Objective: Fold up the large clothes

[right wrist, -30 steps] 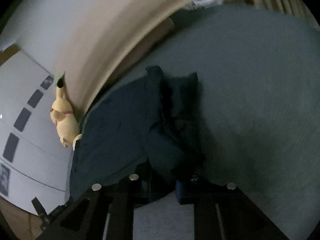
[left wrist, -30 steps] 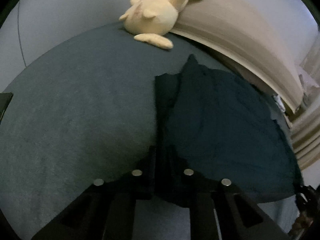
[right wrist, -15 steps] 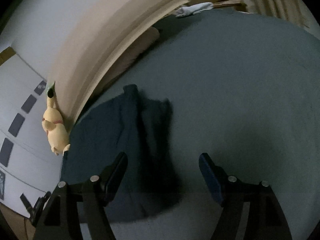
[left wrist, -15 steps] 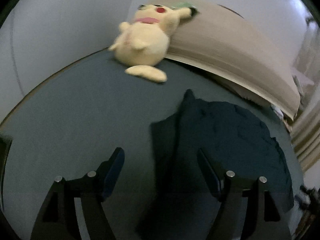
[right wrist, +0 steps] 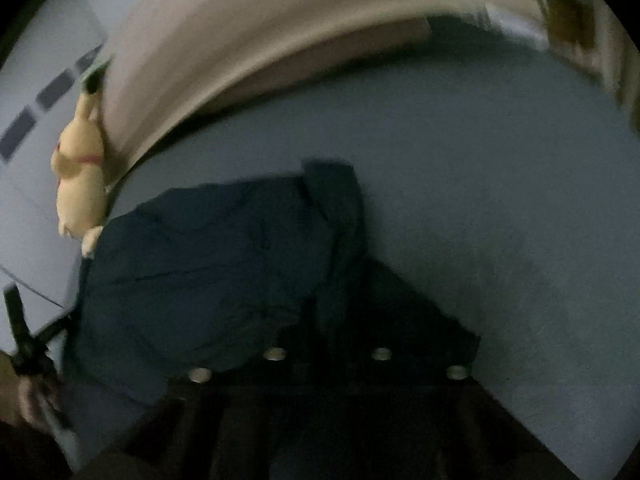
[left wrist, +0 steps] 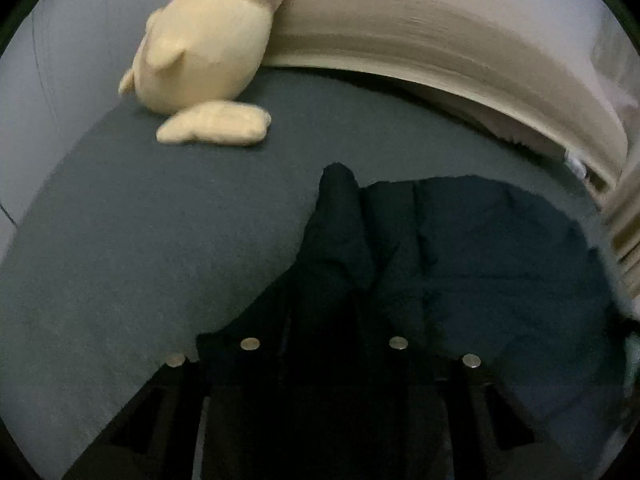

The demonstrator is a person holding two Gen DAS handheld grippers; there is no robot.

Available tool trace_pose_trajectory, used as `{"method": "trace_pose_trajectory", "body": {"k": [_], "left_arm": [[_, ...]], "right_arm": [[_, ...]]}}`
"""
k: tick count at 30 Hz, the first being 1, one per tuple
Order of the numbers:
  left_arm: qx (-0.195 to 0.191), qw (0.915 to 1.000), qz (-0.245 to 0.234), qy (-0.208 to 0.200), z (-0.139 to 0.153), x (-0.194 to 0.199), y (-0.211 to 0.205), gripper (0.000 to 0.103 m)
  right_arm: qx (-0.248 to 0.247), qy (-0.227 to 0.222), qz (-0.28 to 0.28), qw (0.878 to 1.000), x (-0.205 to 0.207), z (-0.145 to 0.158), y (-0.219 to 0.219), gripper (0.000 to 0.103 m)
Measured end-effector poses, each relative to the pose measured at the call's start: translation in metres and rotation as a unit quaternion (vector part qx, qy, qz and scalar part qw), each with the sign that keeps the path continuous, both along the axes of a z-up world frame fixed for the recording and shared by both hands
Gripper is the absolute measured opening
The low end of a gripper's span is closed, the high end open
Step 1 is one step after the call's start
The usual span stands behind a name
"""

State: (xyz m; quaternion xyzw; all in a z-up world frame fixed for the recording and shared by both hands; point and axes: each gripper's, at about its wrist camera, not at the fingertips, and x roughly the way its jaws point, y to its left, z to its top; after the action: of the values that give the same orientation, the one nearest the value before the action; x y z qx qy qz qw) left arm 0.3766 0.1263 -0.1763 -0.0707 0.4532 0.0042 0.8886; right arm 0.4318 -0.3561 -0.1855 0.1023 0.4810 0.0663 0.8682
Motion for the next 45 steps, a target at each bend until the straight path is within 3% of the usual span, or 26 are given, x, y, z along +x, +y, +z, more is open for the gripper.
{"method": "trace_pose_trajectory", "body": {"k": [1, 4, 7, 9, 10, 11, 14, 18, 19, 20, 21, 24, 27, 29, 30, 31, 32, 34, 36, 38, 40, 42, 45], "left_arm": [[0.012, 0.9999, -0.001, 0.001, -0.005, 0.000, -0.002, 0.024], [-0.007, 0.9999, 0.007, 0.012, -0.011, 0.003, 0.002, 0.024], [-0.003, 1.0000, -0.003, -0.001, 0.001, -0.004, 0.005, 0.028], [-0.021, 0.9996, 0.006, -0.020, 0.012, -0.008, 0.012, 0.042], [-0.030, 0.9989, 0.013, -0.035, 0.018, -0.009, 0.014, 0.059], [-0.035, 0.9977, 0.021, -0.055, 0.026, -0.009, 0.017, 0.077], [-0.029, 0.9972, 0.023, -0.065, 0.033, 0.005, 0.014, 0.080], [-0.040, 0.9989, 0.009, -0.022, 0.020, 0.035, 0.005, 0.078], [-0.044, 0.9989, 0.014, -0.013, 0.016, 0.039, 0.005, 0.058], [-0.030, 0.9993, 0.022, 0.002, 0.011, 0.044, 0.006, 0.029], [-0.016, 0.9990, 0.034, 0.024, 0.000, 0.050, 0.008, 0.029], [-0.034, 0.9969, 0.058, 0.041, -0.017, 0.057, 0.018, 0.032], [-0.008, 0.9977, 0.055, 0.039, -0.011, 0.054, 0.014, 0.033], [0.006, 0.9963, 0.080, 0.029, -0.001, 0.048, 0.018, 0.045], [0.013, 0.9954, 0.093, 0.015, 0.008, 0.043, 0.019, 0.047], [0.023, 0.9946, 0.102, 0.002, 0.017, 0.039, 0.018, 0.050], [0.033, 0.9937, 0.107, -0.011, 0.026, 0.034, 0.015, 0.059], [0.053, 0.9907, 0.113, -0.054, 0.050, 0.025, 0.002, 0.073], [0.069, 0.9889, 0.088, -0.098, 0.070, 0.026, -0.027, 0.079], [0.078, 0.9896, 0.042, -0.113, 0.071, 0.029, -0.060, 0.079], [0.085, 0.9899, 0.012, -0.113, 0.063, 0.036, -0.089, 0.079], [0.083, 0.9924, -0.007, -0.091, 0.045, 0.047, -0.107, 0.079], [0.093, 0.9952, -0.019, -0.023, 0.011, 0.069, -0.126, 0.080]], "right_arm": [[-0.005, -0.019, -0.008, 1.000, -0.003, 0.005, -0.001, 0.007], [0.001, 0.032, -0.037, 0.999, 0.006, -0.028, -0.013, 0.006], [0.006, 0.021, -0.038, 0.999, 0.002, -0.022, -0.010, 0.011], [0.025, 0.010, -0.049, 0.998, -0.006, -0.012, -0.021, 0.031], [0.032, 0.002, -0.054, 0.998, -0.008, -0.007, -0.026, 0.065], [0.034, -0.014, -0.065, 0.997, -0.008, 0.001, -0.030, 0.092], [0.026, -0.048, -0.072, 0.996, 0.001, 0.015, -0.029, 0.093], [0.037, -0.002, -0.063, 0.997, 0.043, -0.005, -0.018, 0.086], [0.031, -0.001, -0.063, 0.998, 0.052, -0.007, -0.019, 0.056], [0.036, 0.007, -0.056, 0.998, 0.067, -0.010, -0.015, 0.004], [0.020, 0.022, -0.054, 0.998, 0.070, -0.015, -0.010, 0.005], [-0.026, 0.048, -0.062, 0.997, 0.072, -0.036, -0.012, 0.003], [-0.028, 0.045, -0.081, 0.995, 0.075, -0.037, -0.014, 0.003], [-0.038, 0.040, -0.101, 0.993, 0.072, -0.029, -0.017, 0.010], [-0.044, 0.036, -0.103, 0.993, 0.072, -0.024, -0.015, 0.014], [-0.059, 0.013, -0.102, 0.993, 0.066, -0.011, -0.013, 0.034], [-0.070, -0.001, -0.103, 0.992, 0.062, -0.003, -0.010, 0.067], [-0.086, -0.064, -0.112, 0.988, 0.050, 0.027, 0.004, 0.086], [-0.081, -0.100, -0.090, 0.988, 0.050, 0.044, 0.032, 0.086], [-0.071, -0.099, -0.038, 0.992, 0.056, 0.045, 0.069, 0.086], [-0.091, -0.109, -0.006, 0.990, 0.058, 0.038, 0.103, 0.086], [-0.106, -0.112, 0.011, 0.988, 0.064, 0.025, 0.120, 0.086], [-0.135, -0.078, 0.028, 0.987, 0.078, -0.009, 0.142, 0.086]]}}
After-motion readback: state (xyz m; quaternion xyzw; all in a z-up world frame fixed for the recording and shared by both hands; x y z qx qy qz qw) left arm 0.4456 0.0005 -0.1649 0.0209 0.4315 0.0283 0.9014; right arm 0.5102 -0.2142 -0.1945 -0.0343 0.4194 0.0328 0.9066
